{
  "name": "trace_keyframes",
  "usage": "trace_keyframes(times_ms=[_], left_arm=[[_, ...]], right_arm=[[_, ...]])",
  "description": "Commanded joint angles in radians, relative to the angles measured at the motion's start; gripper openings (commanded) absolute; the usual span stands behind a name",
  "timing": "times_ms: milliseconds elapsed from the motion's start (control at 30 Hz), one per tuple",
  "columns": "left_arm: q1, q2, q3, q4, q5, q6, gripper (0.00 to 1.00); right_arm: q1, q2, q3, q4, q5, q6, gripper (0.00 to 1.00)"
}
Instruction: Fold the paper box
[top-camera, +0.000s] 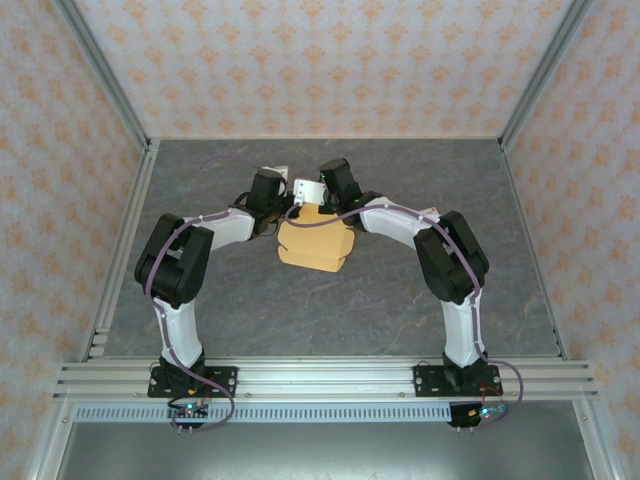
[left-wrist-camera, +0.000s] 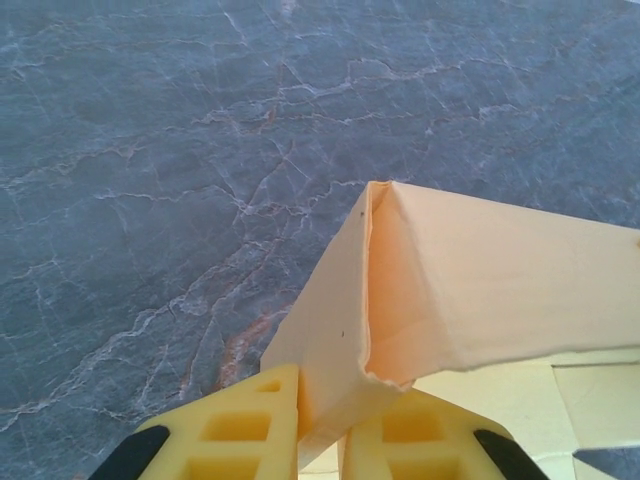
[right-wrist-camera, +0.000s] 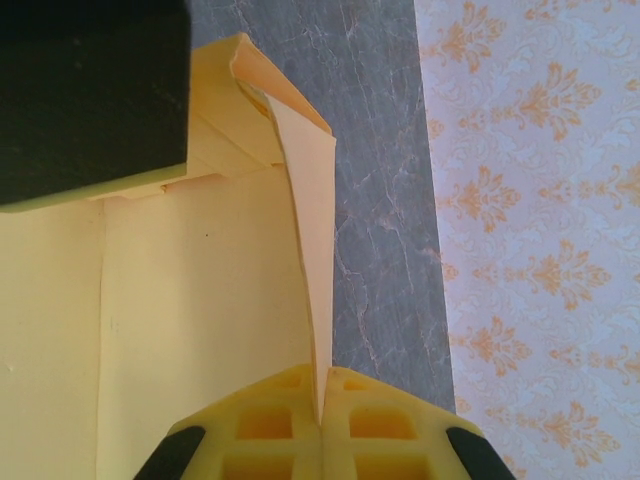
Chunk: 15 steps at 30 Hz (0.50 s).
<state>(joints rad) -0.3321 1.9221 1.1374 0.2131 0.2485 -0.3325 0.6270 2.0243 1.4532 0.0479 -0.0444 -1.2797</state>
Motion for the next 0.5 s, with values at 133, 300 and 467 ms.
trace_keyframes(times_ms=[133,300,467], left_arm=[[0.005,0.03,0.04,-0.021,-0.199,-0.086,0.13],[0.005,0.04,0.055,-0.054,-0.249,-0.087,0.11],[0.003,0.047,0.056,-0.068,-0.291,-0.106,0.1]], right_arm=[[0.046,-0.032,0.019,0.012,-0.182,0.032,0.0],[0.046,-0.038,0.02,0.01,-0.191,0.033,0.0],[0.046,-0.041,0.019,0.004,-0.203,0.034,0.0]])
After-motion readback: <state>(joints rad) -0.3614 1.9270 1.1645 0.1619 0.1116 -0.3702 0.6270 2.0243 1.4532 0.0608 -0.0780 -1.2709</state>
